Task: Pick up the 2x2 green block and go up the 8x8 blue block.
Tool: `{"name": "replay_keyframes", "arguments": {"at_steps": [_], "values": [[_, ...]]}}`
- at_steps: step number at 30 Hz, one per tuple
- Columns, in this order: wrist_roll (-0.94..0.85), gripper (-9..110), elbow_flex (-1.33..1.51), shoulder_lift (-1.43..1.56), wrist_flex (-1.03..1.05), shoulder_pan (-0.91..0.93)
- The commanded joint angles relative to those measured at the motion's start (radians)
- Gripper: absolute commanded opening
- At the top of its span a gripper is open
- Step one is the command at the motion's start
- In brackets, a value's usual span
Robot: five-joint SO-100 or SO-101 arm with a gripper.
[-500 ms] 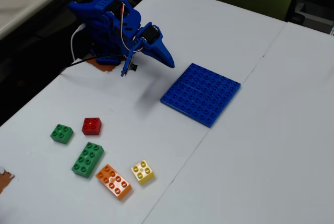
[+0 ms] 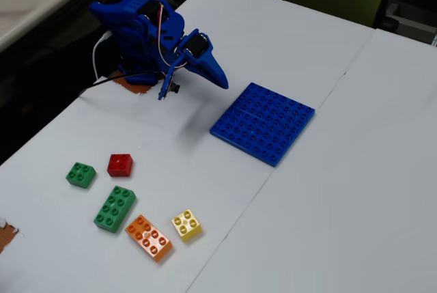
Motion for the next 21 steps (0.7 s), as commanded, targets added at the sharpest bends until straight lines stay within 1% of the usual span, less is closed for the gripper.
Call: {"name": "replay_keyframes", "arguments": {"at_steps": [1,14,18,21], "values": [[0.002,0,0.044,0.041,0.005,0.002],[0.002,0,0.044,0.041,0.005,0.002],[-0.025,7,0.044,0.041,0.005,-0.02],[-0.026,2,0.044,0.041,0.005,-0.02]]}}
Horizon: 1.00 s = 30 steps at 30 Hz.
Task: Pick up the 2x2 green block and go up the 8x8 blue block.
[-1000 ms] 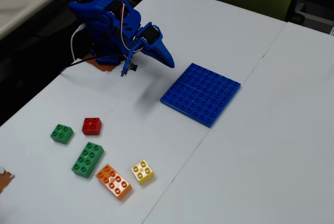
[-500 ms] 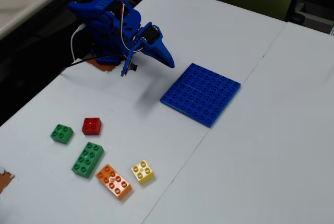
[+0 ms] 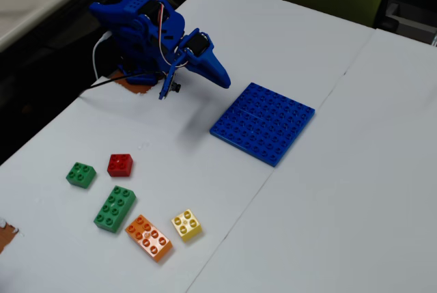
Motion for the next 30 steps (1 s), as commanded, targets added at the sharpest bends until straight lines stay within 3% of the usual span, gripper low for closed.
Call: {"name": "replay_keyframes", "arguments": {"at_steps": [1,4,6,12,16,20,30], "values": [[-0.021,0,0.044,0.041,0.002,-0.009],[-0.091,0,0.044,0.041,0.002,-0.041],[-0.448,0,0.044,0.043,-0.002,-0.055],[-1.22,0,0.037,0.041,0.095,-0.037],[-1.614,0,-0.048,0.041,0.278,0.078],[-1.781,0,-0.078,0.041,0.362,0.129],[-1.77,0,-0.282,0.035,0.56,0.147]]}}
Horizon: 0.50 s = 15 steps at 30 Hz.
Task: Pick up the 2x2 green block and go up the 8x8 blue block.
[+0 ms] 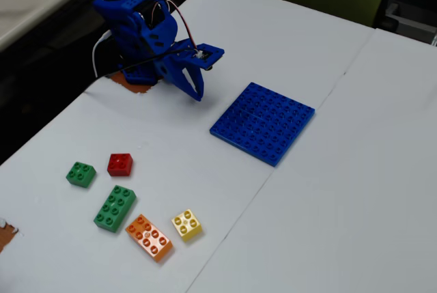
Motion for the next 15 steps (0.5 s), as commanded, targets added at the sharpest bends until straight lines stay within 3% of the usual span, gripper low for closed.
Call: {"name": "replay_keyframes", "arguments": {"at_steps": [1,7,11,15], "values": [[0.0,0,-0.179,0.025,0.118,0.011],[-0.032,0,-0.683,-0.365,0.385,0.029],[-0.229,1,-1.062,-0.723,0.595,0.121],[-0.471,2,-1.223,-0.962,0.603,0.262]]}}
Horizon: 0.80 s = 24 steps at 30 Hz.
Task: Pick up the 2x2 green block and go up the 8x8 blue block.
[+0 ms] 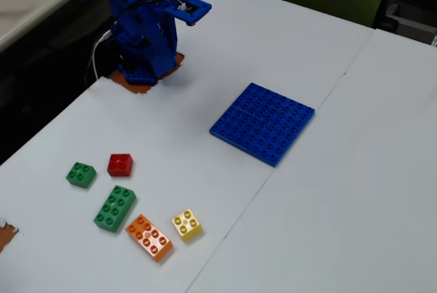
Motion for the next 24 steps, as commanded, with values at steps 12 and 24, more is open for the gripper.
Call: {"name": "replay_keyframes", "arguments": {"at_steps": [12,24], "values": [[-1.471,2,-0.169,-0.492,-0.344,0.825],[-1.7,14,-0.169,-0.695,-0.776,0.934]]}}
